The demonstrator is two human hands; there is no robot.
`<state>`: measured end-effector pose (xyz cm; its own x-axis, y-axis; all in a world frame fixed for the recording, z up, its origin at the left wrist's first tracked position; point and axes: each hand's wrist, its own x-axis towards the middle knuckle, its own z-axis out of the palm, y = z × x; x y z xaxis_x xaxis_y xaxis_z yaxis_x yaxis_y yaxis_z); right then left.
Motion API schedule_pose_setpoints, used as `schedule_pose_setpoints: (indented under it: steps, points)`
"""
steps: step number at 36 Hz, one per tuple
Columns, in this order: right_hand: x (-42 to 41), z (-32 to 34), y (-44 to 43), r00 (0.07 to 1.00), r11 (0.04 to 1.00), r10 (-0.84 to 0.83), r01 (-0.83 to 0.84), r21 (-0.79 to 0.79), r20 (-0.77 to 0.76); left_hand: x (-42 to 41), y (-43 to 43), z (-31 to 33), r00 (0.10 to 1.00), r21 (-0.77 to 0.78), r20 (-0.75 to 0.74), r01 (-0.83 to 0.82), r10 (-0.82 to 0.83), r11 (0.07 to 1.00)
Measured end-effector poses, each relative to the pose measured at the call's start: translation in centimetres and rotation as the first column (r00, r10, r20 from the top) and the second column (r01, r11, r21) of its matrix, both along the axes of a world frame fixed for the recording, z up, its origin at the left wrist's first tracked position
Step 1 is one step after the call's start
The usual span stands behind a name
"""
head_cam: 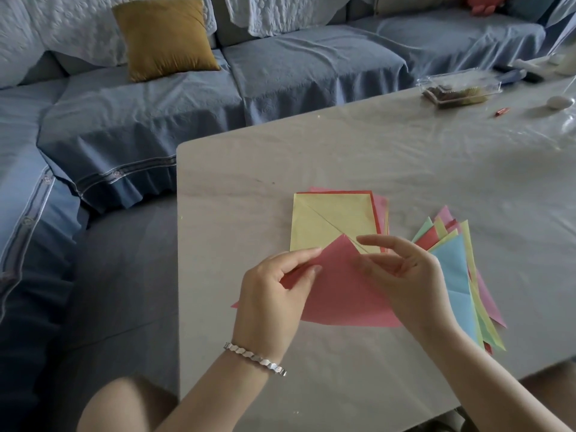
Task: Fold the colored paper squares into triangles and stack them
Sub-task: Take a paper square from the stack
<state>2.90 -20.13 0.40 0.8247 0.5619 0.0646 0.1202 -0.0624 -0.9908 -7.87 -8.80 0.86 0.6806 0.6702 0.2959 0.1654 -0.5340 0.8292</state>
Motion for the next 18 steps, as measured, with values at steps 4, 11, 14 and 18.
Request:
schedule_pose_setpoints:
  steps: [4,11,14,18]
  points:
    - [-0.16,0.31,0.08,0.999,1.000,0.010,-0.010,0.000,0.044,-0.12,-0.02,0.21,1.000,-0.025,0.016,0.000,0.000,1.000]
    - [-0.16,0.57,0.15,0.999,1.000,0.000,0.000,0.012,0.039,-0.21,-0.14,0.69,1.000,-0.037,0.022,0.003,-0.003,0.999]
    - [-0.15,0.76,0.17,0.999,1.000,-0.007,0.007,0.007,0.038,-0.29,-0.15,0.82,1.000,-0.044,0.030,0.002,0.000,0.999]
    - [-0.09,1.04,0.25,1.000,1.000,0.005,-0.005,0.005,0.017,-0.43,-0.12,0.95,1.000,-0.097,0.026,-0.002,0.005,0.995]
